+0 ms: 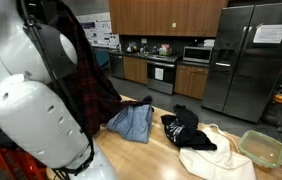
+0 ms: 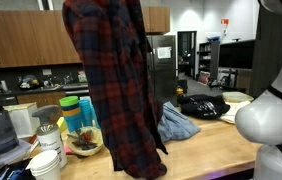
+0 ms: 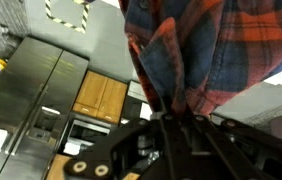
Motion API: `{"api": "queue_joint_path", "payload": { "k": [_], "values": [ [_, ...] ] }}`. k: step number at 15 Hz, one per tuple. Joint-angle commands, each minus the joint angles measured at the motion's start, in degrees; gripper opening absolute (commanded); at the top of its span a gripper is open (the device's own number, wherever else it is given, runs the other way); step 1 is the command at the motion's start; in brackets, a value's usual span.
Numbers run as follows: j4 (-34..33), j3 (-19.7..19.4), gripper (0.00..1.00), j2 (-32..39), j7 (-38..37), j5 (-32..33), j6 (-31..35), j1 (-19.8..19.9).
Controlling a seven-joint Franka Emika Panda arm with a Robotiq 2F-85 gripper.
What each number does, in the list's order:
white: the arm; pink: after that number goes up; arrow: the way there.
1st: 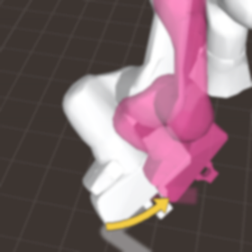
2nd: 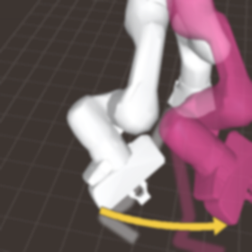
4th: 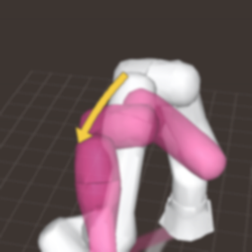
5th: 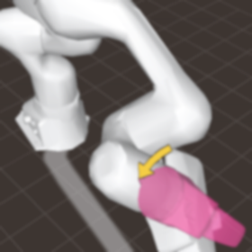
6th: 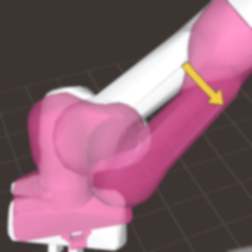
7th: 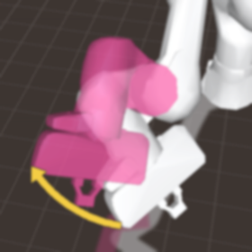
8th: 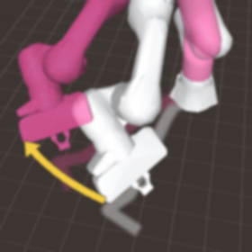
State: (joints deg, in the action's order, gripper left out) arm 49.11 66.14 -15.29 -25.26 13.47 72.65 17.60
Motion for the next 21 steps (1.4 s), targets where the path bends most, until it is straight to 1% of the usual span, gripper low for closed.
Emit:
{"api": "queue_joint_path", "payload": {
  "k": [1, 3, 6, 7, 8, 9, 10, 11, 13, 15, 18, 19, 21],
  "values": [
    [3.38, 0.56, 0.02, 7.36, -1.67, -1.89, 0.88, 3.17],
    [5.69, 0.53, 0.02, 11.42, -1.65, -1.92, 1.79, 4.55],
    [6.64, -0.69, 0.02, 16.26, -2.89, -2.57, 1.91, 5.63],
    [7.16, -11.22, 0.02, 17.12, -3.34, -3.34, 2.01, -3.42],
    [6.3, -13.82, 0.02, 18.51, -3.84, -3.92, 1.49, -4.85],
    [5.4, -18.12, 0.02, 19.58, -4.25, -4.93, 1.2, -7.47],
    [6.38, -13.55, 0.02, 19.25, -4.25, -7.16, 1.91, 0.04],
    [6.71, -16.31, 0.02, 19.33, -4.52, -10.23, 2.44, 0.06],
    [8.97, -18.07, 0.02, 18.81, -5.12, -15.81, 3.9, 3.26],
    [12.94, -19.7, 0.02, 17.41, -4.67, -20.87, 6.6, 5.98],
    [22.89, -21.66, 0.02, 14.63, -2.48, -28.5, 11.51, 9.45],
    [27.19, -22.16, 0.02, 13.5, -1.74, -30.28, 13.32, 10.15],
    [33.93, -22.58, 0.02, 12.58, -0.9, -31.74, 15.95, 10.51]
  ]
}}
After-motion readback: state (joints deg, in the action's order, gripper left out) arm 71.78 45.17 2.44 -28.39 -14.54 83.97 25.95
